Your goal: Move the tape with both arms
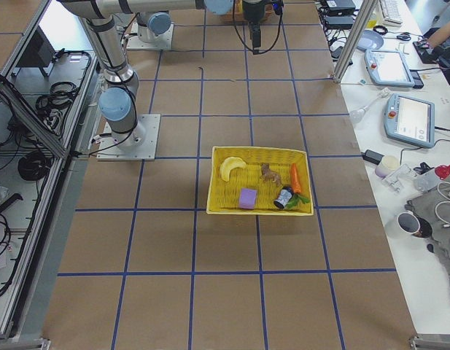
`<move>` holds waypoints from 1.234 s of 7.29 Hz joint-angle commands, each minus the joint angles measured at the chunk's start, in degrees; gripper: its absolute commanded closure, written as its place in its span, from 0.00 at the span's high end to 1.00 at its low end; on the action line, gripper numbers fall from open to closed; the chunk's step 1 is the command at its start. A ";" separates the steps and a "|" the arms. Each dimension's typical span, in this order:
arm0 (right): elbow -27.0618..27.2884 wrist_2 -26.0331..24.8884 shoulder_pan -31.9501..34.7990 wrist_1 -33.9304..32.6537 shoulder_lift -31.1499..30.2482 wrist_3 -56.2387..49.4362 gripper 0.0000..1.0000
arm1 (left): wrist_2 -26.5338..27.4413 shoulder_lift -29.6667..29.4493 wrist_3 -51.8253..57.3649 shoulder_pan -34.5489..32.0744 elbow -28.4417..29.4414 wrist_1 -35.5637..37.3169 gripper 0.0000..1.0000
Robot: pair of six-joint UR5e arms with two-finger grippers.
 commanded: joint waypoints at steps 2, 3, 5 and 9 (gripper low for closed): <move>0.00 0.00 0.00 -0.04 0.06 0.00 1.00 | -1.64 12.17 -18.87 -10.09 3.83 -15.44 1.00; 0.00 0.00 0.00 0.05 0.06 0.00 1.00 | 1.15 14.82 -28.66 -18.32 5.48 -19.66 1.00; 0.00 0.00 0.00 -0.04 0.06 0.00 1.00 | 3.64 14.68 -42.35 -27.60 11.80 -29.33 1.00; 0.00 0.00 0.00 -0.04 -0.02 0.00 1.00 | 3.20 15.71 -44.94 -33.43 11.31 -29.63 1.00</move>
